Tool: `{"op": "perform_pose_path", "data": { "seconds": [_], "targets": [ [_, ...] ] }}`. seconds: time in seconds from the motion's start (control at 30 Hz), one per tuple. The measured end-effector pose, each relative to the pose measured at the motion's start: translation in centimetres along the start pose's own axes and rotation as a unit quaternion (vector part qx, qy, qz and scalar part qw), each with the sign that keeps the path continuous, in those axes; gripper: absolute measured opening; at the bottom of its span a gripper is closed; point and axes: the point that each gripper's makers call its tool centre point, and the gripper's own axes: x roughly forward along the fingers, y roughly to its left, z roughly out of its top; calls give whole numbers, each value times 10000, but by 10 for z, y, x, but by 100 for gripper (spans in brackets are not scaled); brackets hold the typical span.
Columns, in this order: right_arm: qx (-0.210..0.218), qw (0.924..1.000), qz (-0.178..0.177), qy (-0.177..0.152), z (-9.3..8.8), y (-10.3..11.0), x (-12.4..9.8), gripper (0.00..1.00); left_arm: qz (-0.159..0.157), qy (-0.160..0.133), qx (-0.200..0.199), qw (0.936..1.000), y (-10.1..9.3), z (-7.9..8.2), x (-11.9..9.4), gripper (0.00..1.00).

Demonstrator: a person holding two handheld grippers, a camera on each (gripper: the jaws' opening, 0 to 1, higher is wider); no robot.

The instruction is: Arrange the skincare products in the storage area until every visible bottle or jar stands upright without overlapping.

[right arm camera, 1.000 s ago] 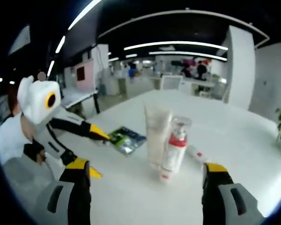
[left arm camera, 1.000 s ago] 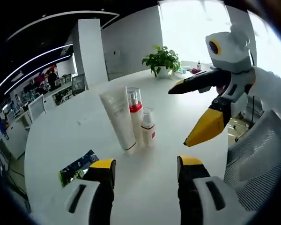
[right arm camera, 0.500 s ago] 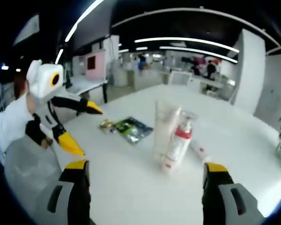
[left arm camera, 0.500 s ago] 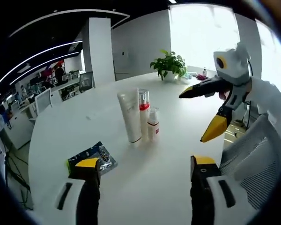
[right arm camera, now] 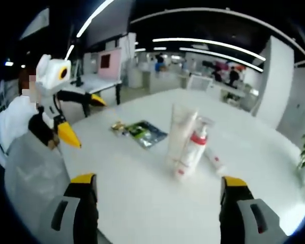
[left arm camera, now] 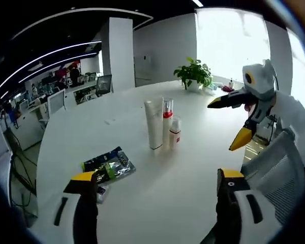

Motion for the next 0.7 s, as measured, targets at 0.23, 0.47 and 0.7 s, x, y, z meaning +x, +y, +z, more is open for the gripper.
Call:
{"op": "perform_pose_path", "data": {
  "seconds": [0.23,0.47,0.7],
  "targets": [
    [41,9999,92,-25,-2,1,-2,100,-5,-43,-83,10000,-6,-1,-5,99],
    [85,9998,178,-74,-1,-2,-1,100,107,-168,-150,9997,0,5,-8,99],
    [12,9998,206,-83,-3,-5,-2,100,219,-207,-232,9993,-2,4,-9,99]
  ]
}}
